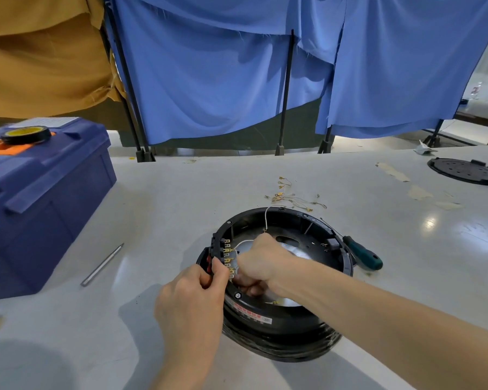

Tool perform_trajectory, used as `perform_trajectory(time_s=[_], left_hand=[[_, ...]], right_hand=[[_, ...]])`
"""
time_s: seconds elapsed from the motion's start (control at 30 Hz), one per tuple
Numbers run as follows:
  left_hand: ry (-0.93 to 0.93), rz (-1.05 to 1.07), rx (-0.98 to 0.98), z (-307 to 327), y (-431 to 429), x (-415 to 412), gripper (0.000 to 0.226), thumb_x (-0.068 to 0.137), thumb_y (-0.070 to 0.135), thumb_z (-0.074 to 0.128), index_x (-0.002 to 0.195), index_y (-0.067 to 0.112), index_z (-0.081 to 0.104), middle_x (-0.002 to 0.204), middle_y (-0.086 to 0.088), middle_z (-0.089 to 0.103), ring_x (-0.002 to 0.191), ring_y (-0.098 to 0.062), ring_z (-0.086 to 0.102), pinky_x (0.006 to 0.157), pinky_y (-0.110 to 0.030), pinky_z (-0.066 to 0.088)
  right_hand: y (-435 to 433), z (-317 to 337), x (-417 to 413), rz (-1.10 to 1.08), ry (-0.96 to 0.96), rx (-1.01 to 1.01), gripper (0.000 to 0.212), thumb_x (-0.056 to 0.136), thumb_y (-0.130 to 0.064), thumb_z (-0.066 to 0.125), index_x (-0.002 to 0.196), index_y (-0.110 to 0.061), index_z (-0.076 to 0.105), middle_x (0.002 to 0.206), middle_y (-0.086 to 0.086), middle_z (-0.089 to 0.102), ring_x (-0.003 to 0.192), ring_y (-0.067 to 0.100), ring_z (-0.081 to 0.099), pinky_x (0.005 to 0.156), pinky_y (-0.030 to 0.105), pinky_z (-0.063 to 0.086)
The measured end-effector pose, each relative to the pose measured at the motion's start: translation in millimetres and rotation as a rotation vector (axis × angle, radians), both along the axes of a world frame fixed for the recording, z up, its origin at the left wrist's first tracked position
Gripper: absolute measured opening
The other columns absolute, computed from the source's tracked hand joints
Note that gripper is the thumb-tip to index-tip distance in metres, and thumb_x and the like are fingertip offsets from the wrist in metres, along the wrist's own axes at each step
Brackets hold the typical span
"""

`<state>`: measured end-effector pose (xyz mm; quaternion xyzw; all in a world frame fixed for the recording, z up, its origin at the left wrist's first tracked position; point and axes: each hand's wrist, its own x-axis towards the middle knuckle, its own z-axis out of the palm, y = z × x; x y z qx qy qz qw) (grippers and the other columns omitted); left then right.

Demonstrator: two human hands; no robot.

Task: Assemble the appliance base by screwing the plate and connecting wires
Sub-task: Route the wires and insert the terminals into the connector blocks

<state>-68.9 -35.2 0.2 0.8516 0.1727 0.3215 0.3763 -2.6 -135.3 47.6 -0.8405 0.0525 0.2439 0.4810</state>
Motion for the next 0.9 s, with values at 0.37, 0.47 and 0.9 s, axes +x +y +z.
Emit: perform_trajectory(time_s=[0.37,0.47,0.9], left_hand=[[-0.048,0.037,-0.112,1,1,-4,0.039,0.076,0.037,0.074,0.047,0.020,0.055,0.045,0.005,0.055,0.052,-0.022,0.055,0.057,-0.035,0.046],[-0.044,0.042,-0.121,1,2,-2,0.039,0.077,0.036,0.075,0.048,0.020,0.055,0.046,0.004,0.055,0.053,-0.021,0.055,0.057,-0.034,0.045],[0.076,-0.194,-0.051,28,13,38,0.030,0.087,0.038,0.065,0.115,0.028,0.067,0.112,0.012,0.065,0.104,-0.016,0.061,0.094,-0.040,0.049]], right_hand=[[-44,21,14,0.184,-0.047,0.051,0.016,0.094,-0.002,0.061,0.094,0.014,0.066,0.062,0.017,0.068,0.046,0.023,0.066,0.043,0.022,0.052],[-64,23,21,0.108,-0.178,0.128,0.013,0.092,-0.003,0.064,0.086,0.007,0.068,0.061,0.017,0.068,0.048,0.025,0.067,0.042,0.023,0.049],[-112,-4,45,-0.001,-0.666,-0.225,0.039,0.090,0.002,0.056,0.124,-0.014,0.068,0.122,0.002,0.067,0.118,0.019,0.058,0.090,0.020,0.039]])
